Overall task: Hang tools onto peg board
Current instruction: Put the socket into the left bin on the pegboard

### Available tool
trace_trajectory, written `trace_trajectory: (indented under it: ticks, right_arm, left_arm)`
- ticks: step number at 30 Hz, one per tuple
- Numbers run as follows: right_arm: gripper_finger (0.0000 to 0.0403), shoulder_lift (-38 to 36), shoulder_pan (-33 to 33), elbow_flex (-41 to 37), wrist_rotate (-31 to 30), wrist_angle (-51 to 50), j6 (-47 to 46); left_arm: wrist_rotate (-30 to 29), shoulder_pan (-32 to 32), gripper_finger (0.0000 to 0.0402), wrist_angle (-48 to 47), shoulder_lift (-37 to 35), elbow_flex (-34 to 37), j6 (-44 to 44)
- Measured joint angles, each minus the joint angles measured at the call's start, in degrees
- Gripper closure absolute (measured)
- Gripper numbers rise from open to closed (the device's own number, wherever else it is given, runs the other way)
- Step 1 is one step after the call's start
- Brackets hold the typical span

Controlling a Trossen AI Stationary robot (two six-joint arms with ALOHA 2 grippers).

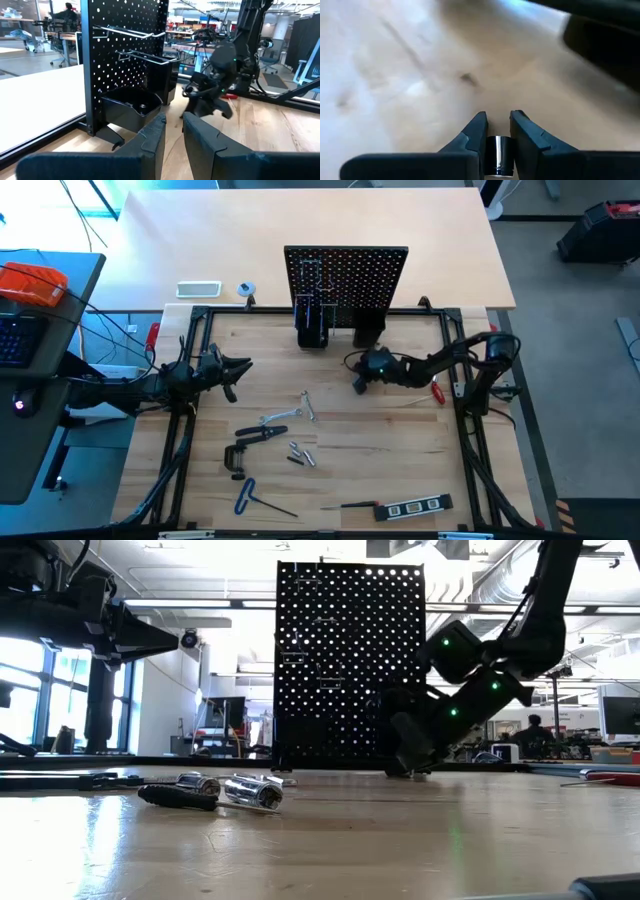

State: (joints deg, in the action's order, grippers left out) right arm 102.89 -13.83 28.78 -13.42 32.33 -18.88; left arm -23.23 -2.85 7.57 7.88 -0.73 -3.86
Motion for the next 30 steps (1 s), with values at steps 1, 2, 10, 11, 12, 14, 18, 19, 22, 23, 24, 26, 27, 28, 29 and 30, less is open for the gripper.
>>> trace_trajectory:
  ticks: [1, 2, 10, 11, 12, 14, 18, 19, 22, 23, 24, 26, 27, 28, 29, 30]
  right_arm:
    - [0.0348, -0.2, 0.8, -0.1, 0.1, 0.6, -0.7]
    - [0.0348, -0.4, 1.7, -0.1, 0.1, 1.3, -1.3]
    - [0.0347, -0.7, 8.0, 4.2, 0.8, 4.8, -1.8]
    - [0.0347, -0.7, 8.5, 5.6, 0.4, 4.8, -0.6]
    - [0.0347, -0.7, 8.8, 7.2, 0.2, 4.8, 0.9]
    - [0.0347, -0.7, 9.0, 11.0, -0.1, 4.4, 4.7]
    - [0.0347, -0.8, 8.6, 18.7, -3.2, 0.2, 13.3]
    - [0.0347, -0.8, 8.3, 20.5, -4.3, -0.9, 15.1]
    - [0.0347, -0.5, 6.7, 24.9, -7.0, -5.0, 17.7]
    - [0.0347, -0.4, 6.0, 25.8, -7.3, -6.5, 17.8]
    - [0.0347, -0.2, 5.3, 26.2, -7.5, -7.3, 17.8]
    - [0.0347, 0.4, 4.3, 27.1, -8.2, -7.2, 17.6]
    - [0.0346, 0.5, 3.8, 27.1, -8.6, -7.3, 17.5]
    - [0.0346, 1.0, 3.3, 27.6, -8.7, -7.2, 17.4]
    - [0.0346, 1.5, 3.0, 28.1, -8.7, -6.6, 17.4]
    - [0.0346, 2.0, 2.8, 28.4, -8.7, -6.6, 17.4]
  left_arm:
    - [-0.3, 0.0, 0.0342, 0.0, 0.0, 0.0, 0.0]
    - [-0.4, 0.0, 0.0342, 0.0, 0.0, 0.0, 0.0]
    - [-0.4, 0.0, 0.0342, 0.0, 0.0, 0.0, 0.0]
    - [-0.4, 0.0, 0.0342, 0.0, 0.0, 0.0, 0.0]
    - [-0.5, 0.0, 0.0342, 0.0, 0.0, 0.0, 0.0]
    - [-0.5, 0.0, 0.0342, -0.1, 0.0, 0.0, 0.0]
    - [-0.5, 0.0, 0.0342, -0.2, 0.0, 0.0, 0.0]
    - [-0.5, 0.0, 0.0342, -0.2, 0.0, 0.0, 0.0]
    - [-0.6, 0.0, 0.0342, -0.2, 0.0, 0.0, 0.0]
    - [-0.6, 0.0, 0.0342, -0.2, 0.0, 0.0, 0.0]
    - [-0.6, 0.0, 0.0342, -0.2, 0.0, 0.0, 0.0]
    - [-0.6, 0.0, 0.0342, -0.2, 0.0, 0.0, 0.0]
    - [-0.6, 0.0, 0.0342, -0.2, 0.0, 0.0, 0.0]
    - [-0.6, 0.0, 0.0342, -0.2, 0.0, 0.0, 0.0]
    - [-0.6, 0.0, 0.0342, -0.4, 0.0, 0.0, 0.0]
    - [-0.5, 0.0, 0.0342, -0.6, 0.0, 0.0, 0.0]
